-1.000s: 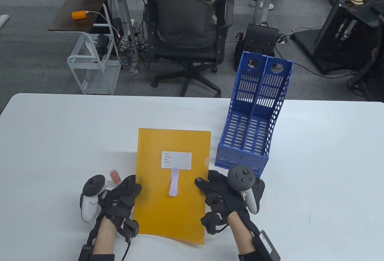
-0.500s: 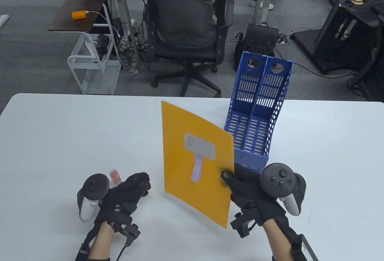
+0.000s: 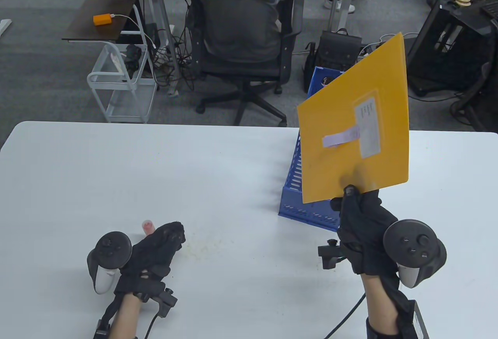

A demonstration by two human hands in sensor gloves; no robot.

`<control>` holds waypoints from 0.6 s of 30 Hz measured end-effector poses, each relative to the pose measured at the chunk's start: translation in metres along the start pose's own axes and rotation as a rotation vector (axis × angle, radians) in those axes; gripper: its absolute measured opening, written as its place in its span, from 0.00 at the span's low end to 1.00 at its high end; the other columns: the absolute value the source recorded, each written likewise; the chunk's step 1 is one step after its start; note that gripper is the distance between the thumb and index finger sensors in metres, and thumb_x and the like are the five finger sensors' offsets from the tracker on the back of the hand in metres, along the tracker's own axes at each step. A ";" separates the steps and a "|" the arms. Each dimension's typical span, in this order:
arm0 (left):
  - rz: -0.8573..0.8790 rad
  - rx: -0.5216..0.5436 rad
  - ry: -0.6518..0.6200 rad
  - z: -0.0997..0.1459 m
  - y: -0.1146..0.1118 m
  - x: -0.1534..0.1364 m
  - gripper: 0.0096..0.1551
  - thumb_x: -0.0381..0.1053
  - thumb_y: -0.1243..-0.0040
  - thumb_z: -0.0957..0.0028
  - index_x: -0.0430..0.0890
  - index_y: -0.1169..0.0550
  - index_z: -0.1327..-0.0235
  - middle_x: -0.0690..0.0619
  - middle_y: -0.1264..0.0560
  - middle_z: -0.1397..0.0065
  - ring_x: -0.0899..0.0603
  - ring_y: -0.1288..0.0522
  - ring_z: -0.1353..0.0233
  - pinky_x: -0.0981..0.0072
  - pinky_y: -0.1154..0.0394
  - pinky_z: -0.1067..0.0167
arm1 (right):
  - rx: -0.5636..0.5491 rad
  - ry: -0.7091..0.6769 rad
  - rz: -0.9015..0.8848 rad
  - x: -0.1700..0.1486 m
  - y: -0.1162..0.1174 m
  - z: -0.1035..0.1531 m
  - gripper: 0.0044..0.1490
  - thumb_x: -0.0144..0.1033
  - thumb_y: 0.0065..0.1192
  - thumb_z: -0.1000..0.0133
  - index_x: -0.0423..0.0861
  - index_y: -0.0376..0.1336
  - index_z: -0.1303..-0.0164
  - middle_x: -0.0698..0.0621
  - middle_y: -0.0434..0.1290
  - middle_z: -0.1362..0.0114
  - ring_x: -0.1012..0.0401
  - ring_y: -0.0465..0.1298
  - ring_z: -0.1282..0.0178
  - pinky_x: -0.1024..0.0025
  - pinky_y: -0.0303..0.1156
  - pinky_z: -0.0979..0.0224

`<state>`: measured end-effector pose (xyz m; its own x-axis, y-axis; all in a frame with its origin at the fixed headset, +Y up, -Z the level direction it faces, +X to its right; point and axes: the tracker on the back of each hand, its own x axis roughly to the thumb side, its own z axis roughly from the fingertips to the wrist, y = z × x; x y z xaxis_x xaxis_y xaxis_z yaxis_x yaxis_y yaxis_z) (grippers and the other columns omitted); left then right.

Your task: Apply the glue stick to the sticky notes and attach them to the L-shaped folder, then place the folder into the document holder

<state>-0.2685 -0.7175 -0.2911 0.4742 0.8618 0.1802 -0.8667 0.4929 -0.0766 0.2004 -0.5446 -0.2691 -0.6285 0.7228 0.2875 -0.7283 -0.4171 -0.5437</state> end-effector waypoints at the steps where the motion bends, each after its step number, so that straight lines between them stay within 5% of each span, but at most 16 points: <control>1: 0.000 0.003 -0.004 0.000 0.000 0.000 0.30 0.60 0.46 0.43 0.45 0.24 0.34 0.42 0.20 0.35 0.38 0.20 0.39 0.37 0.30 0.37 | -0.010 0.001 0.000 -0.001 0.001 -0.001 0.36 0.28 0.60 0.43 0.22 0.56 0.31 0.28 0.77 0.42 0.50 0.87 0.61 0.58 0.86 0.60; 18: -0.060 -0.066 0.001 -0.003 -0.018 0.000 0.30 0.60 0.46 0.44 0.45 0.24 0.35 0.41 0.20 0.35 0.37 0.20 0.39 0.37 0.30 0.37 | 0.019 0.093 0.134 -0.042 0.051 -0.022 0.37 0.28 0.59 0.43 0.20 0.54 0.32 0.28 0.76 0.41 0.50 0.87 0.59 0.57 0.86 0.57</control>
<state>-0.2528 -0.7259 -0.2928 0.5252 0.8306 0.1852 -0.8246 0.5505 -0.1304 0.1958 -0.5843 -0.3264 -0.6927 0.7078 0.1388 -0.6455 -0.5226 -0.5569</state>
